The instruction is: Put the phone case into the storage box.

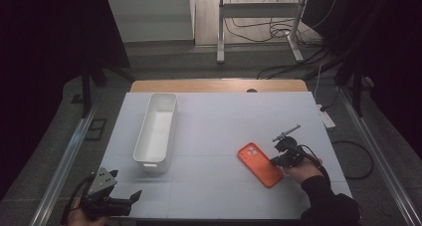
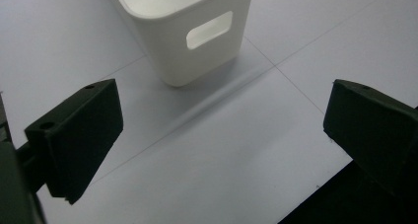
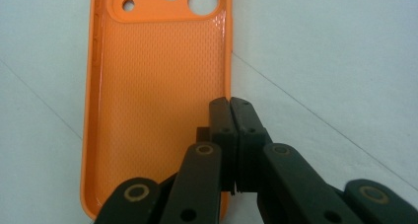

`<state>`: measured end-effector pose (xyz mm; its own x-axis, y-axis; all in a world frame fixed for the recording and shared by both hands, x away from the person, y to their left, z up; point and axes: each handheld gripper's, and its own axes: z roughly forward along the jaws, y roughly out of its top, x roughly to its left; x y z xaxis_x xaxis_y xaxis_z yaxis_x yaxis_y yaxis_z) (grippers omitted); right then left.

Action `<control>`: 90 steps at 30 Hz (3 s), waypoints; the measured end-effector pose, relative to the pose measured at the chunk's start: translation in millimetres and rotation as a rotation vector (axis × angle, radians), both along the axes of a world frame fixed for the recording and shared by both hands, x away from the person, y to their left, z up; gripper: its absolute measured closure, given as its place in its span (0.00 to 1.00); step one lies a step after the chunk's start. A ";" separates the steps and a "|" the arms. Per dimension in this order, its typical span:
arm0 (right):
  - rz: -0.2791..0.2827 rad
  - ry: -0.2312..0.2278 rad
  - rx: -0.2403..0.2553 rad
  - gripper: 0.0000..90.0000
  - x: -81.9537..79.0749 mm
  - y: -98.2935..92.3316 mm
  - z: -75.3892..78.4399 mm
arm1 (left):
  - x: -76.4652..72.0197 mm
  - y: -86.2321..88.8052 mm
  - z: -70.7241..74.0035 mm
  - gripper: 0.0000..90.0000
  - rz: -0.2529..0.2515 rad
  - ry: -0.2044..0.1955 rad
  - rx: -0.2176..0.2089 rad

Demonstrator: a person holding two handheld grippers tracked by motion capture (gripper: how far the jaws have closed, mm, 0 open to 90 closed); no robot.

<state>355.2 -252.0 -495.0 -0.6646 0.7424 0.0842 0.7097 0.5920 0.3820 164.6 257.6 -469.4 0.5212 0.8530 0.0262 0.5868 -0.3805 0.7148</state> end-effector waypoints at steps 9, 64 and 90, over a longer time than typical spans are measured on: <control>0.005 -0.028 -0.011 0.99 -2.1 3.4 2.8 | 0.8 1.6 0.1 0.03 -0.007 0.010 -0.016; -0.019 -0.232 0.205 0.99 -23.1 -5.0 51.2 | 5.3 1.1 4.6 0.00 0.003 0.022 -0.075; -0.002 -0.285 0.245 0.99 -29.3 1.5 60.6 | 36.7 -28.4 29.0 0.00 -0.087 -0.004 -0.120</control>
